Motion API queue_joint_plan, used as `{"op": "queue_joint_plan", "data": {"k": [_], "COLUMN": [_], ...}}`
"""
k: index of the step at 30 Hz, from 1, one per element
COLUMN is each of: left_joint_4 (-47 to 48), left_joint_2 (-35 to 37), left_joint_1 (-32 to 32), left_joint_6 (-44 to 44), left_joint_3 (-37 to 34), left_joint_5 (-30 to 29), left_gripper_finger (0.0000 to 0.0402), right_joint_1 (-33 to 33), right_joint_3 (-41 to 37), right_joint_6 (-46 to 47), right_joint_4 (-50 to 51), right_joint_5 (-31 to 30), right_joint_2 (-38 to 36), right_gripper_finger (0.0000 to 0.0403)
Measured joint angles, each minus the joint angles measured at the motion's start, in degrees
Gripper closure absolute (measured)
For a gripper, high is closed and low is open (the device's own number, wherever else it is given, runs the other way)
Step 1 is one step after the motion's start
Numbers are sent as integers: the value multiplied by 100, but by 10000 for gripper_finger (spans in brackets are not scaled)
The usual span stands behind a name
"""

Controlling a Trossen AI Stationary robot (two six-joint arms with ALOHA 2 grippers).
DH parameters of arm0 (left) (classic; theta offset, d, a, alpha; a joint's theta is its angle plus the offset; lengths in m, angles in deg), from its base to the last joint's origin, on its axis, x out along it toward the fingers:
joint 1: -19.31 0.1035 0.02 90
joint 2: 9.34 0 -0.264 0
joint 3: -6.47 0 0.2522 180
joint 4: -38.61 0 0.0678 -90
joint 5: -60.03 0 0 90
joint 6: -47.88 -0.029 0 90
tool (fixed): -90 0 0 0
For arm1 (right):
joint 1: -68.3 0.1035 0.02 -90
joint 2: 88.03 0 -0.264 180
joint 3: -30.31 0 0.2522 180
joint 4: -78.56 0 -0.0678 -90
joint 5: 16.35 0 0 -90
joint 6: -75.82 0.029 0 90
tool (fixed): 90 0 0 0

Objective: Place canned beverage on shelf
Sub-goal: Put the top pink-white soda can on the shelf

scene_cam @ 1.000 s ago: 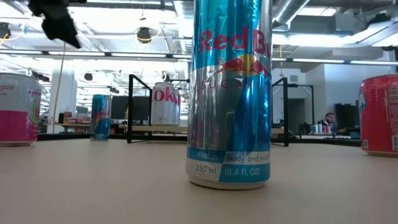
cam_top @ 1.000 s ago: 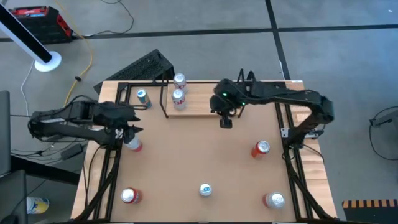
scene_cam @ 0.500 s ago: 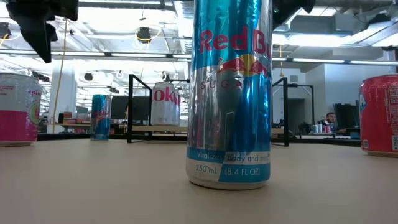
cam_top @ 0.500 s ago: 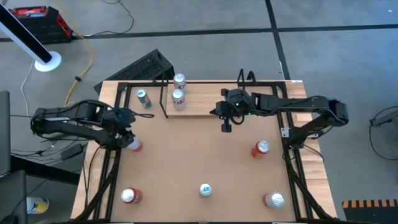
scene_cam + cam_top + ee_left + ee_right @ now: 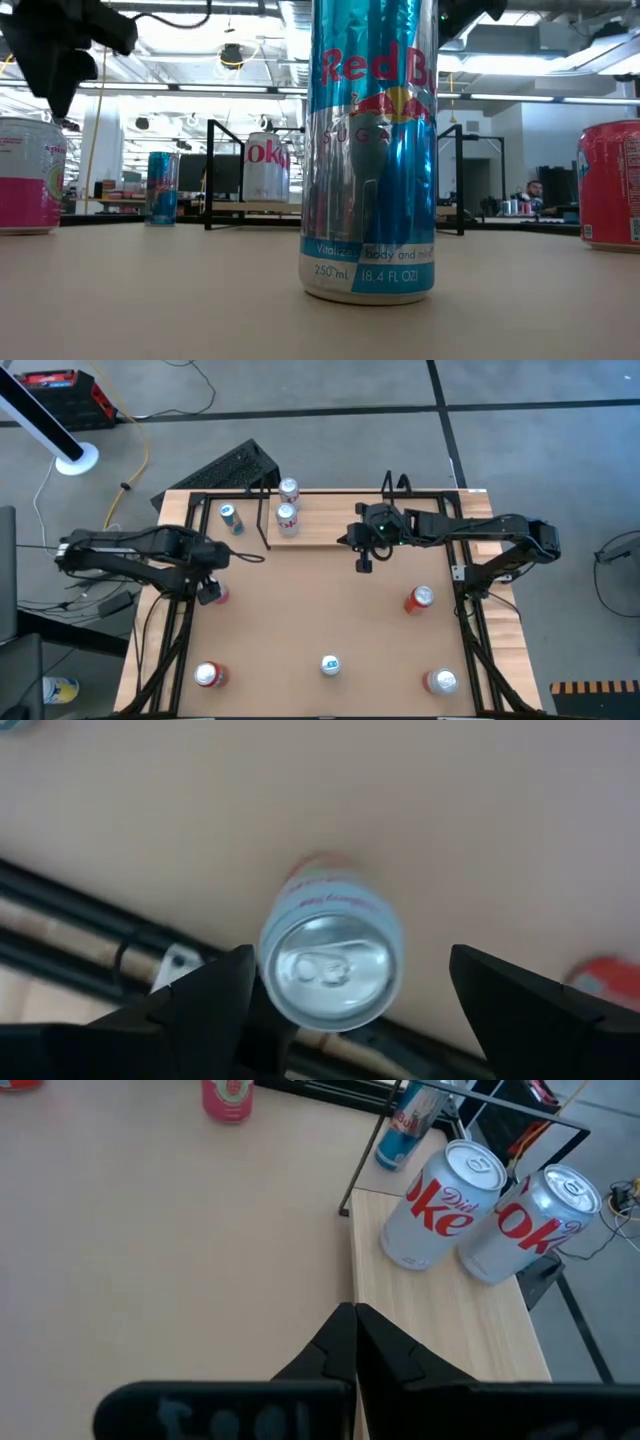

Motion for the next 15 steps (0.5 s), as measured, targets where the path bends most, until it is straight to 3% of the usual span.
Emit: {"op": "queue_joint_plan", "data": {"k": [15], "left_joint_4": [40], "left_joint_2": [-648], "left_joint_1": [0], "left_joint_6": [-162], "left_joint_3": [-52], "left_joint_5": [-112], "left_gripper_finger": [78], "right_joint_1": [-2], "right_joint_3": [0], "right_joint_6": [48], "right_joint_4": [-21], "right_joint_5": [-4], "right_joint_2": [2], "right_gripper_finger": [376]}}
